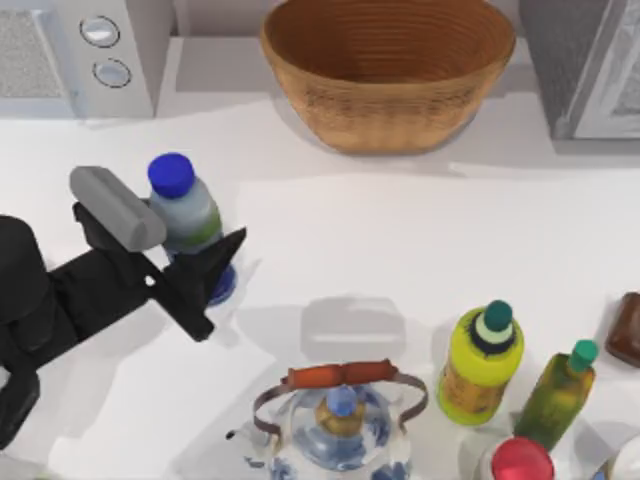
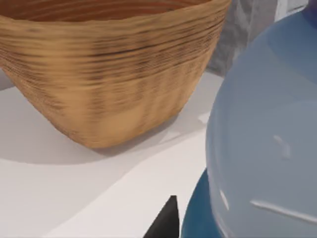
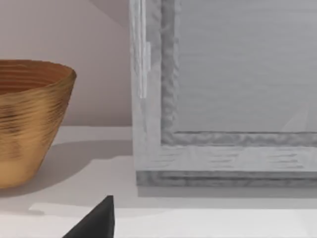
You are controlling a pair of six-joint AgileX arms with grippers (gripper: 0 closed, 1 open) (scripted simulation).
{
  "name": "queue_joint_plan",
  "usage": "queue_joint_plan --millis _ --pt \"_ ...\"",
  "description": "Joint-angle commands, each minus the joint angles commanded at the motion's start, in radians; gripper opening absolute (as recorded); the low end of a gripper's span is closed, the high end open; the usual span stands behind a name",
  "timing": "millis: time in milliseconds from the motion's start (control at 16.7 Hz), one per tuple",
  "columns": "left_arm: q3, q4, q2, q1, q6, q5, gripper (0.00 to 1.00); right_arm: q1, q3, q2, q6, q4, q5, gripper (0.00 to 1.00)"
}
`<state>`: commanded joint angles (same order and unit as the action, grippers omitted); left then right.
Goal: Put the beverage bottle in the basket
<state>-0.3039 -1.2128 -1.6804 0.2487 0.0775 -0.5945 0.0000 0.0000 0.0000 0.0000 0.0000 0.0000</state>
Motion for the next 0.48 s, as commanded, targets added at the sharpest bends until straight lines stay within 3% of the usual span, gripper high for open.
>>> queue_joint_plan --millis 480 --pt "0.128 0.256 0.374 -0.112 0.018 -0.111 0.00 0.000 0.000 0.000 0.000 0.000 0.000 1.00"
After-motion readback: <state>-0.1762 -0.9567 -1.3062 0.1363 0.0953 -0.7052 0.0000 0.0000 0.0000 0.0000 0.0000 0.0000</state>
